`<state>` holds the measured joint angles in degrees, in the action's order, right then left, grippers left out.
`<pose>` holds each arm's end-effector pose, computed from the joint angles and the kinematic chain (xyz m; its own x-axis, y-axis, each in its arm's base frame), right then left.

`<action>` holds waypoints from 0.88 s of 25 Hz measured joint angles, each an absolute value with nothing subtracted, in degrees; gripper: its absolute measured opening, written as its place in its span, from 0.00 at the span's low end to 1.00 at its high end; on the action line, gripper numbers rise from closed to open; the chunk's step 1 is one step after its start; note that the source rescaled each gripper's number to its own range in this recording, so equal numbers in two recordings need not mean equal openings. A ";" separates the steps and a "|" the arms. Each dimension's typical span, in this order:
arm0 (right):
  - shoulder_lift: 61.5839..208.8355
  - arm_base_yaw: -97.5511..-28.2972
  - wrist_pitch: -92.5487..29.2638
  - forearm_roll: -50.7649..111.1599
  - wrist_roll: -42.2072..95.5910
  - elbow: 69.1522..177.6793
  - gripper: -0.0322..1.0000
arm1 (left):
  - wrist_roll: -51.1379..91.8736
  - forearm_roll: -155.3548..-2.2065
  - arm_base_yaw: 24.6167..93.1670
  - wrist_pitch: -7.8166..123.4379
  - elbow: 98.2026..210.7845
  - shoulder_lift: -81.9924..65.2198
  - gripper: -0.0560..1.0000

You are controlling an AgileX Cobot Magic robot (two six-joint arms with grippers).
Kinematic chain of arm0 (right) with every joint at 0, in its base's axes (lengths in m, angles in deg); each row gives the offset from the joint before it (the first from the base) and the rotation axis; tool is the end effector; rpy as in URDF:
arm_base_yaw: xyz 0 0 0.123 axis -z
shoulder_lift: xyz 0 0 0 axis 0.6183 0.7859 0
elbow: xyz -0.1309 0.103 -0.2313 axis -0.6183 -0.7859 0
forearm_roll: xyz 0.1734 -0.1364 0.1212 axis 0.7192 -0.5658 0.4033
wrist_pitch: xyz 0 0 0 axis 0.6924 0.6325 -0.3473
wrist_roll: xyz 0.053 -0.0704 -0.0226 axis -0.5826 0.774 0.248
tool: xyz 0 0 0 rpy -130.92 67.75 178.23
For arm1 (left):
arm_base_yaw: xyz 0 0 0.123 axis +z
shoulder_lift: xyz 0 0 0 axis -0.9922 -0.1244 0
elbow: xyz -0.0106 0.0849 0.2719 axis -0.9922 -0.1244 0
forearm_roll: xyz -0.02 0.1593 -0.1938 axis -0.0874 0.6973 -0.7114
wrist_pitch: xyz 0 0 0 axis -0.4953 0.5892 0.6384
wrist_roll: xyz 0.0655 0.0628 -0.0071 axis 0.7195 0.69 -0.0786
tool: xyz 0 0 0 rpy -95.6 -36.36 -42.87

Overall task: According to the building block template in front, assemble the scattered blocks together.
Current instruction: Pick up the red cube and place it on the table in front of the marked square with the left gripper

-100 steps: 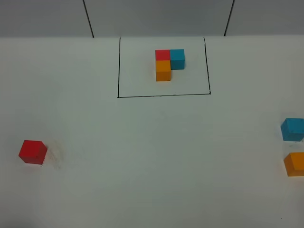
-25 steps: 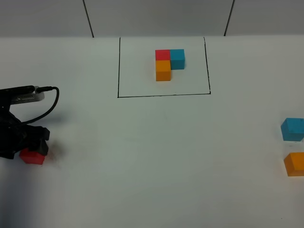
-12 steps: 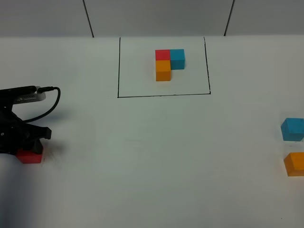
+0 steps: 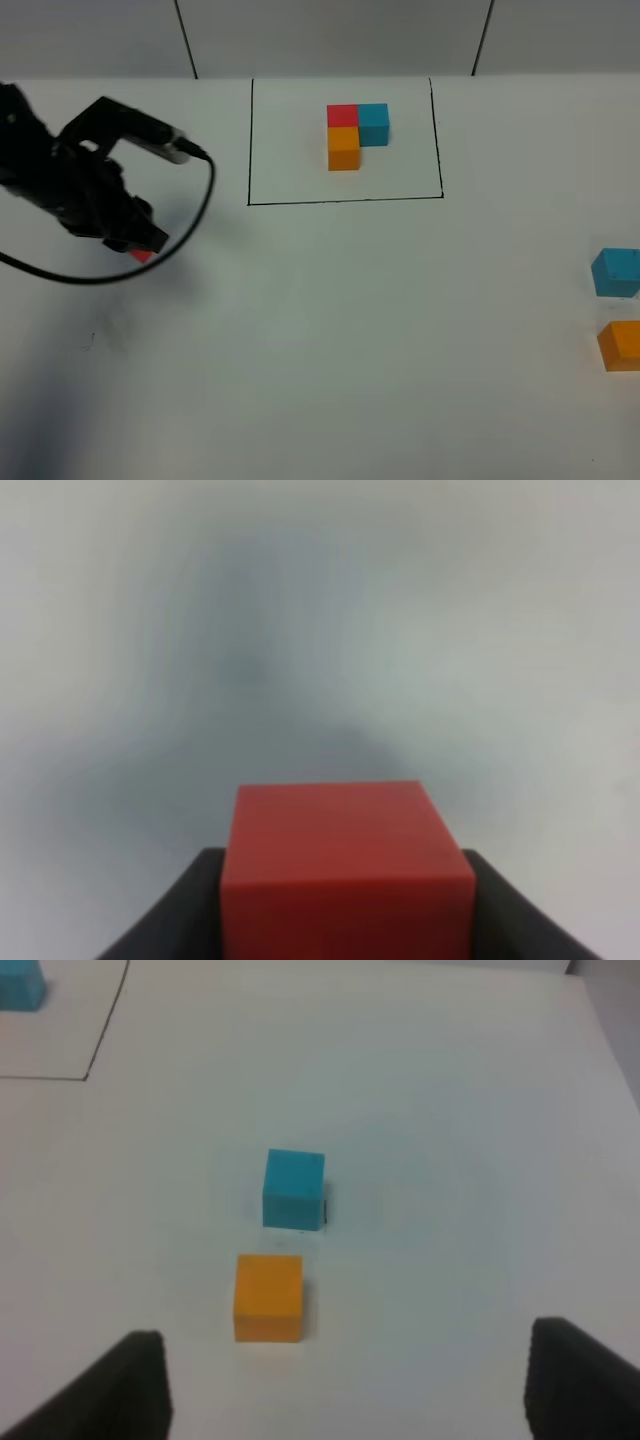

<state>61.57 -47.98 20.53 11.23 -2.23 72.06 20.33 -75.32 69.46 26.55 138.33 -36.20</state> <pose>-0.0050 -0.0164 0.2785 -0.4416 -0.0640 -0.8949 -0.0136 0.9978 -0.0646 0.3381 -0.0899 0.1932 -0.6911 0.6094 -0.3885 0.6317 0.7705 0.0849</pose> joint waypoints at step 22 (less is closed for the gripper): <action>61.57 -47.98 20.53 11.23 -2.21 72.06 0.59 | 35.65 -64.97 40.21 17.08 162.85 -60.21 0.05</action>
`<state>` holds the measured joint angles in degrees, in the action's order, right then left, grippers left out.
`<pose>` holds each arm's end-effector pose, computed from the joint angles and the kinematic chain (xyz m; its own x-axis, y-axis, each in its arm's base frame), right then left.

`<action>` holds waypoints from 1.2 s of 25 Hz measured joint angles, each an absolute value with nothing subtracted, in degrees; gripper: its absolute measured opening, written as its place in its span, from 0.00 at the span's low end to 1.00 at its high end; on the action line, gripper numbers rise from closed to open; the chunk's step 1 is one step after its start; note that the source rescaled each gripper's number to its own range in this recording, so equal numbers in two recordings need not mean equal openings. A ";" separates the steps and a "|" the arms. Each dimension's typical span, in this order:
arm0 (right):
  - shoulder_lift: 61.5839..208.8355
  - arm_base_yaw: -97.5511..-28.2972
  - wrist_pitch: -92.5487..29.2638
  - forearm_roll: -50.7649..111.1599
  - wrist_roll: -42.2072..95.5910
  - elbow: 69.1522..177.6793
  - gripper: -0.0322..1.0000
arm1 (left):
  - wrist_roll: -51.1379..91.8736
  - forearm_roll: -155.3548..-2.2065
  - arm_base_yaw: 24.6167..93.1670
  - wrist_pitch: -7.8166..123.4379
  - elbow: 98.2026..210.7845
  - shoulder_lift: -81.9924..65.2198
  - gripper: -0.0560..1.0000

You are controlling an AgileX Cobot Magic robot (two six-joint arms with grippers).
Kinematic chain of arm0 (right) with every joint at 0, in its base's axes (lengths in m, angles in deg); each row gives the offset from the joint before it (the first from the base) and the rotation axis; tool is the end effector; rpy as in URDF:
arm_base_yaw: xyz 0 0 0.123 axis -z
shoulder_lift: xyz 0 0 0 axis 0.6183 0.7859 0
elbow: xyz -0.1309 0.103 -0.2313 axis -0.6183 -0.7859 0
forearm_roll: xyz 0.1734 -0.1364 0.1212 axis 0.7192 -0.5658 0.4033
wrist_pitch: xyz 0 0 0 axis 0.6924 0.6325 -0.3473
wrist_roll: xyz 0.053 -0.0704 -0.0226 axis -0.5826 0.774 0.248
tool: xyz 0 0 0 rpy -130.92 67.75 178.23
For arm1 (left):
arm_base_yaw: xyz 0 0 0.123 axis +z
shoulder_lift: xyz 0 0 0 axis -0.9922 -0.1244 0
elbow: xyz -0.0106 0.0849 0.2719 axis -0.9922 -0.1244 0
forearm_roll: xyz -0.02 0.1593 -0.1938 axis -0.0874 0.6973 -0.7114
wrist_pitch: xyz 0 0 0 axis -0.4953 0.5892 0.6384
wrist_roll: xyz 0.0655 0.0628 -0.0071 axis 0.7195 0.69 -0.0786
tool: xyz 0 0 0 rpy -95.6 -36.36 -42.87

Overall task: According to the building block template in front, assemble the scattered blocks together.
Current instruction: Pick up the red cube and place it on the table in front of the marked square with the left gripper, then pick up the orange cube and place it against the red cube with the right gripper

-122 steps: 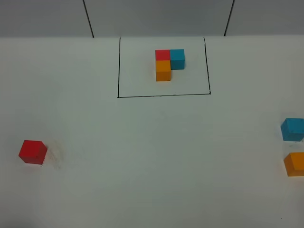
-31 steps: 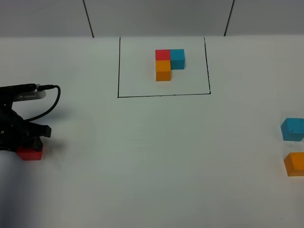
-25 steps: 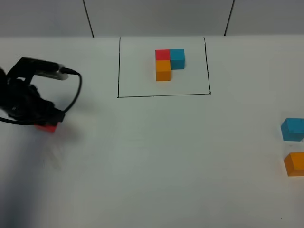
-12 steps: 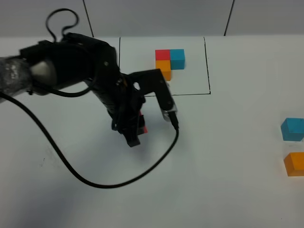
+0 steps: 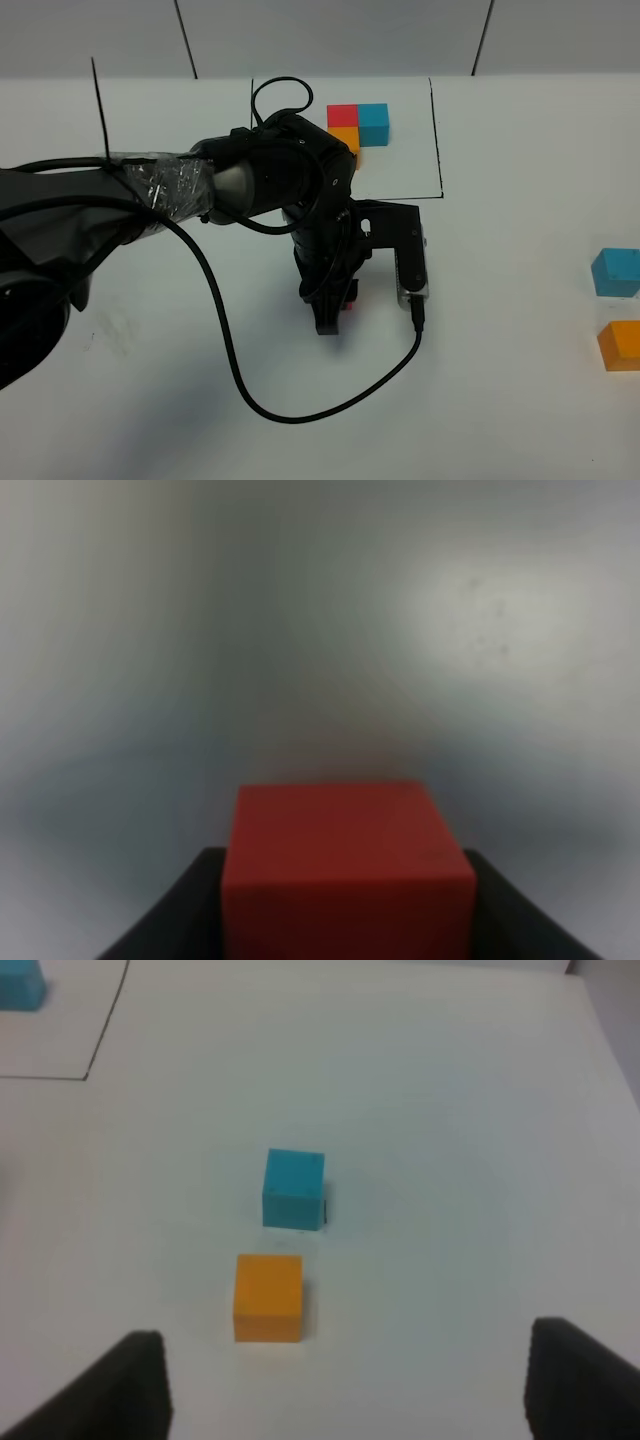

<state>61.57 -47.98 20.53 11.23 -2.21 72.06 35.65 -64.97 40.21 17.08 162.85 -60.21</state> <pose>-0.0050 -0.0164 0.2785 -0.4416 -0.0643 -0.8949 -0.0138 0.9978 -0.0649 0.3229 -0.2969 0.1295 0.0509 0.9878 -0.1472 0.9836 -0.0241 0.1785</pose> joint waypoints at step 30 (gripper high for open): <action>61.57 -47.98 20.53 11.23 -2.22 72.06 0.59 | 4.07 -49.41 39.63 -6.53 170.44 -38.07 0.93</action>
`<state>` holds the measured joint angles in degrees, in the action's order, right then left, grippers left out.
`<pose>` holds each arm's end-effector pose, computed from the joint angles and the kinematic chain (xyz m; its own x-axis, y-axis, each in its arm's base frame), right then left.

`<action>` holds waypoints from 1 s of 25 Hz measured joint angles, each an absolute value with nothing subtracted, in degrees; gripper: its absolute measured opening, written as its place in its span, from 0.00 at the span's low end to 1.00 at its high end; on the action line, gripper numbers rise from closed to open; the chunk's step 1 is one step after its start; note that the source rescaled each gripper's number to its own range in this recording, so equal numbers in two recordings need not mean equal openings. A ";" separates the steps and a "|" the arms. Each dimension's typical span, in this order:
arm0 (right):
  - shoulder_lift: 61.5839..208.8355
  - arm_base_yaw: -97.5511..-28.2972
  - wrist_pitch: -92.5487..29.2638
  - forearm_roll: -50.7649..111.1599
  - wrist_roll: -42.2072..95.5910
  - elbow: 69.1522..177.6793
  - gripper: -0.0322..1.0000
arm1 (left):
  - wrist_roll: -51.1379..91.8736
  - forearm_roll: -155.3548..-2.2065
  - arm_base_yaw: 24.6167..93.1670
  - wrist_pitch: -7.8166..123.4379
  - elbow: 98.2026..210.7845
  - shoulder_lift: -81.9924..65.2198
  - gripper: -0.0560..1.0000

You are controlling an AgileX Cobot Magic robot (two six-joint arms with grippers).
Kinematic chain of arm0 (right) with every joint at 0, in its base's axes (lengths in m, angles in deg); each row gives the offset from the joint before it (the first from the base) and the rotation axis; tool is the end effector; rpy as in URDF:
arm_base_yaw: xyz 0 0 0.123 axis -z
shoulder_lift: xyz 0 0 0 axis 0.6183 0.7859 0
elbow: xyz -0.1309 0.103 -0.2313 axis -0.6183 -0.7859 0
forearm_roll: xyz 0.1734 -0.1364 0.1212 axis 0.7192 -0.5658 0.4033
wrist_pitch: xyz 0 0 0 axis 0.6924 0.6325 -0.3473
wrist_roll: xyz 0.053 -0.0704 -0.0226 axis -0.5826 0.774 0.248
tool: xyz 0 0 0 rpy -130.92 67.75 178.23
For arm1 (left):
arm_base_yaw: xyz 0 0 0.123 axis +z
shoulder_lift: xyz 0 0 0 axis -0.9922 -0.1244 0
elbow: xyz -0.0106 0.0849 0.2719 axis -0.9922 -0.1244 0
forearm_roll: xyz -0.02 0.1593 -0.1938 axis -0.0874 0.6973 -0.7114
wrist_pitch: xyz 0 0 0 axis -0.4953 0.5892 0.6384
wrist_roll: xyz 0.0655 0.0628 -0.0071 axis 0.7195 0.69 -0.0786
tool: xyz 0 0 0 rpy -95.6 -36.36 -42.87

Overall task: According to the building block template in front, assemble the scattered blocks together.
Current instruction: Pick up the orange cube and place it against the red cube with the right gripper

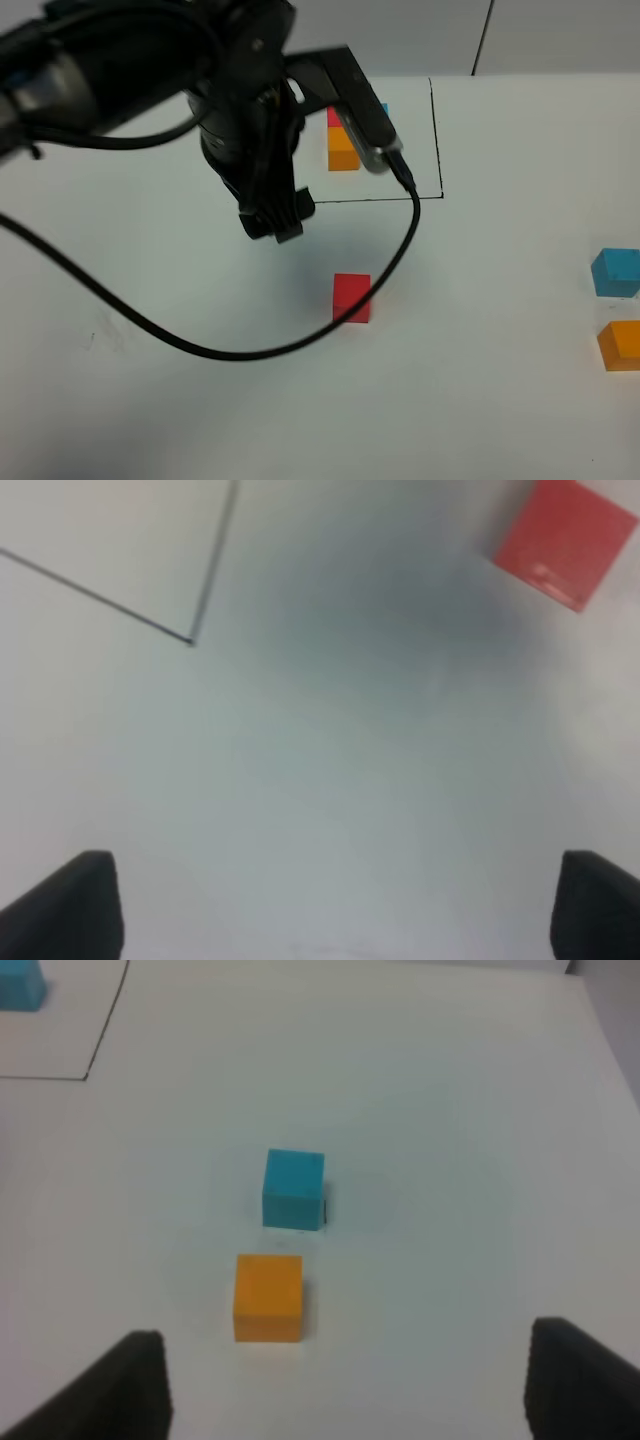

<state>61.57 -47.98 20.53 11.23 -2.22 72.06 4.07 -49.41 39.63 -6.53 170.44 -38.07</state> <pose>-0.0050 -0.0164 0.2785 -0.4416 -0.0642 -0.8949 -0.0137 0.9978 -0.0648 0.2943 -0.2449 0.3192 -0.3843 0.8964 -0.2210 0.8231 0.4411 0.3577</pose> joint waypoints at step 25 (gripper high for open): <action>61.57 -47.98 20.53 11.24 -2.22 72.06 0.59 | -10.26 -61.29 47.99 -6.75 124.93 45.44 0.58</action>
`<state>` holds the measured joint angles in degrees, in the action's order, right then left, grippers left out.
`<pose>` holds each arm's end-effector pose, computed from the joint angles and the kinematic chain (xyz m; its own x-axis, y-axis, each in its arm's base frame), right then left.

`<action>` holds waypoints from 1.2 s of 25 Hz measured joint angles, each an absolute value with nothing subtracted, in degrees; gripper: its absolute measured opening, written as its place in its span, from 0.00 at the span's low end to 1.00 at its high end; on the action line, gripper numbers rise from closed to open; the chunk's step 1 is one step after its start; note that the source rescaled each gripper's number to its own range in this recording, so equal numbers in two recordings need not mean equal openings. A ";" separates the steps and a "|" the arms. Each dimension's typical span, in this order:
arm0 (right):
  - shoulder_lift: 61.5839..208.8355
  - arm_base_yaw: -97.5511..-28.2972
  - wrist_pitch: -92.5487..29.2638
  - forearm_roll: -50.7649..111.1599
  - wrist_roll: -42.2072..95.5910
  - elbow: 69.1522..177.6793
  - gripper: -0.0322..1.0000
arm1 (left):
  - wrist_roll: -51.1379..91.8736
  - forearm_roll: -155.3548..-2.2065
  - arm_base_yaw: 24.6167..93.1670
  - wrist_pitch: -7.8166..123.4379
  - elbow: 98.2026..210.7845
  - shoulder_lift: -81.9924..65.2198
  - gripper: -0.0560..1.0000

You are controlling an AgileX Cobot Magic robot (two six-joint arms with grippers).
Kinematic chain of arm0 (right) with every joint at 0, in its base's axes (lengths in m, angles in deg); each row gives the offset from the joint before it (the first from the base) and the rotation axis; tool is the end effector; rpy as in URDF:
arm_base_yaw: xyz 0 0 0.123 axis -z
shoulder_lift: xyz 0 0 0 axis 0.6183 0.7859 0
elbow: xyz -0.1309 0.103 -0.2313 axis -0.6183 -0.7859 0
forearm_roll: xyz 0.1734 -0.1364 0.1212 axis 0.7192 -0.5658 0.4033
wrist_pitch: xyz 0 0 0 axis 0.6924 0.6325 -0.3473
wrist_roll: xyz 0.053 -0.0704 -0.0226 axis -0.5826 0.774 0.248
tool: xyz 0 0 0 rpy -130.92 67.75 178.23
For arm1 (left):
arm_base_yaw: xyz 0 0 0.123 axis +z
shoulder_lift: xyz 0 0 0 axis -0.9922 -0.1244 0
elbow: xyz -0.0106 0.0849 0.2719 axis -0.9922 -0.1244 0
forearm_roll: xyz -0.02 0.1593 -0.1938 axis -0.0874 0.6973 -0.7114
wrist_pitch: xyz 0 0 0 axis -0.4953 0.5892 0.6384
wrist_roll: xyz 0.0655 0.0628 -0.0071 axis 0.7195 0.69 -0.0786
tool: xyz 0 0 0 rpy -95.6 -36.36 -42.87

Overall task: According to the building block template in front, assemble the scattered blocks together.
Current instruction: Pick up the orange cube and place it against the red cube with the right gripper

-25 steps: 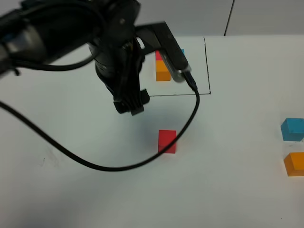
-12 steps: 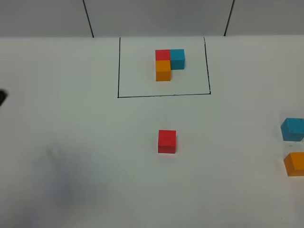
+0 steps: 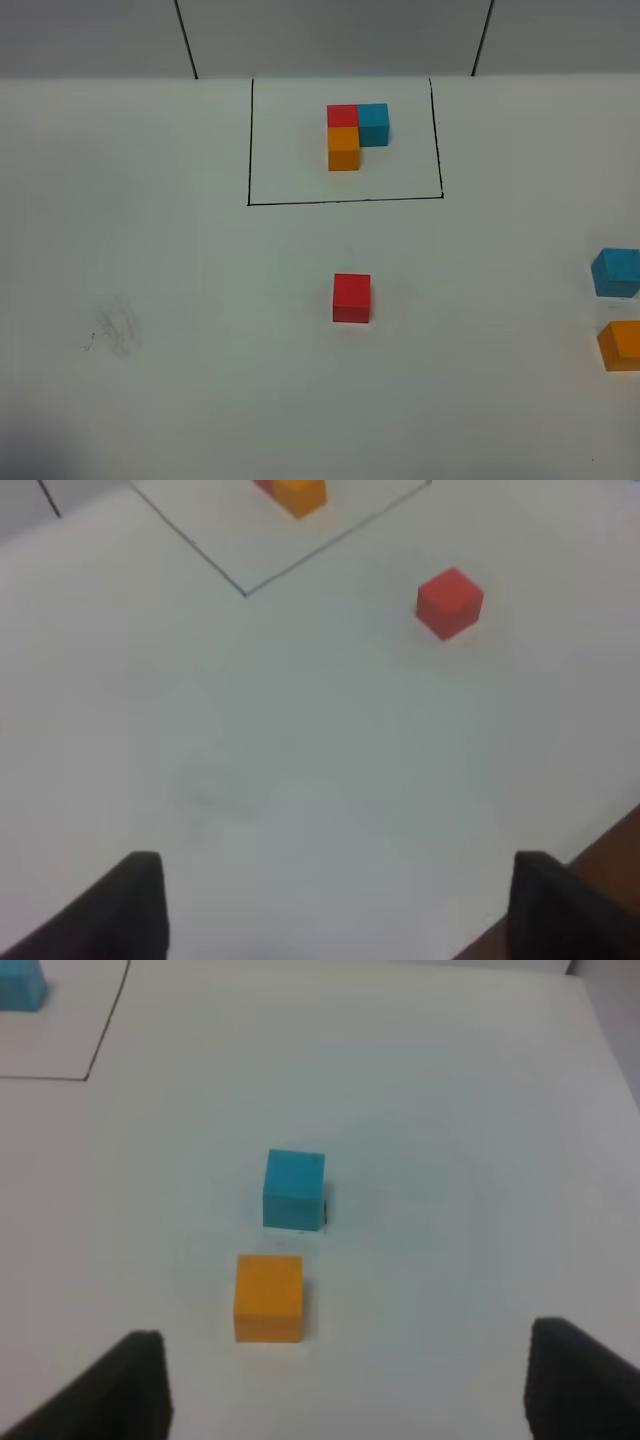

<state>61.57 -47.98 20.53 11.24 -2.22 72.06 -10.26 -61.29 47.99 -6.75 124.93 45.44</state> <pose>-0.0050 -0.0164 0.2785 -0.4416 -0.0641 -0.8949 -0.0138 0.9978 -0.0646 0.0143 -0.0028 0.3680 -0.3965 0.3800 -0.8357 0.5616 0.8205 0.1067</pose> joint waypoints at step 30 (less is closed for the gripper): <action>61.57 -47.98 20.53 11.24 -2.24 72.06 0.59 | -19.56 -62.01 79.75 -0.01 103.95 65.09 0.55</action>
<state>61.57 -47.98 20.53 11.24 -2.24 72.06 -19.56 -62.01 79.75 -0.01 103.95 65.09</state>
